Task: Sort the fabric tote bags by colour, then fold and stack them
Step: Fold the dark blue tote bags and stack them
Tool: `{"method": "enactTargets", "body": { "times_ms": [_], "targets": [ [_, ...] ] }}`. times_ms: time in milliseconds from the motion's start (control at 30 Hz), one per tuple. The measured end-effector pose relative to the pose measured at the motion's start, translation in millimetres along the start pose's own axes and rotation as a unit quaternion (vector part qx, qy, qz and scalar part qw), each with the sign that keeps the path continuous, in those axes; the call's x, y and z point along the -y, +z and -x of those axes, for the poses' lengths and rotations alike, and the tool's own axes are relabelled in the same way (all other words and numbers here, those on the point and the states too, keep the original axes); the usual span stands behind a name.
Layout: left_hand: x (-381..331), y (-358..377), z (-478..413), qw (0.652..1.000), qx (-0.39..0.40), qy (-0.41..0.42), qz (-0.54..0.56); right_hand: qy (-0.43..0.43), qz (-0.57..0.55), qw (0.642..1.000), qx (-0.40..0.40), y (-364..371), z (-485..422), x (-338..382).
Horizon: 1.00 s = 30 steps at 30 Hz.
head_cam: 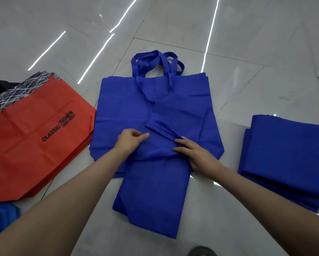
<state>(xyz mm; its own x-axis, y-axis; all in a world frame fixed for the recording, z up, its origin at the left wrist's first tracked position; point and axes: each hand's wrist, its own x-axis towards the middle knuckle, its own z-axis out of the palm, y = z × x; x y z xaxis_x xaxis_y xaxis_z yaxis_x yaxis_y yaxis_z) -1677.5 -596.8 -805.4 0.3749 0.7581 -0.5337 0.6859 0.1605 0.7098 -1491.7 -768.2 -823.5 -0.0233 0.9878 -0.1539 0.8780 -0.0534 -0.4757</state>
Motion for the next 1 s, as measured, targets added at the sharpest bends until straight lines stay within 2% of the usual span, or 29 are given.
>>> {"method": "enactTargets", "body": {
  "times_ms": [67,167,233,300,400,467,567,667,733,800,833,900,933,967,1000],
  "targets": [
    [1,2,1,0.999,0.012,0.016,-0.037,-0.037,0.076,0.996,-0.015,1,0,0],
    [9,-3,9,0.997,0.011,0.064,-0.039,-0.117,0.247,0.962,0.003,3,7,3],
    [14,-12,13,0.996,0.011,0.080,-0.025,-0.152,0.289,0.945,0.006,9,12,5],
    [20,-22,16,0.997,0.014,0.070,-0.013,-0.128,0.274,0.953,0.009,10,16,4],
    [30,-27,22,0.999,0.019,0.030,0.004,-0.054,0.177,0.981,0.055,9,18,3],
    [37,-26,26,0.999,0.020,-0.009,0.036,-0.051,0.134,0.986,0.081,10,19,6],
    [44,-26,36,0.992,0.030,-0.060,0.103,-0.066,0.141,0.983,0.100,18,23,14],
    [48,-26,46,0.988,0.029,-0.057,0.141,-0.058,0.151,0.983,0.087,28,28,22],
    [53,-28,50,0.992,-0.007,-0.009,0.125,-0.031,0.118,0.989,0.084,29,29,26],
    [65,-36,52,0.993,-0.045,0.111,0.021,-0.008,0.067,0.994,0.088,28,26,28],
    [74,-42,53,0.977,-0.039,0.191,-0.081,0.000,0.044,0.995,0.087,28,24,27],
    [88,-53,56,0.900,-0.011,0.317,-0.298,0.013,0.008,0.996,0.084,29,19,24],
    [87,-55,61,0.864,0.001,0.354,-0.358,0.015,0.000,0.997,0.081,29,18,23],
    [87,-56,63,0.844,0.014,0.375,-0.382,0.016,-0.009,0.997,0.079,29,17,22],
    [84,-56,70,0.844,0.023,0.380,-0.377,0.017,-0.020,0.997,0.077,30,16,22]
  ]
}}
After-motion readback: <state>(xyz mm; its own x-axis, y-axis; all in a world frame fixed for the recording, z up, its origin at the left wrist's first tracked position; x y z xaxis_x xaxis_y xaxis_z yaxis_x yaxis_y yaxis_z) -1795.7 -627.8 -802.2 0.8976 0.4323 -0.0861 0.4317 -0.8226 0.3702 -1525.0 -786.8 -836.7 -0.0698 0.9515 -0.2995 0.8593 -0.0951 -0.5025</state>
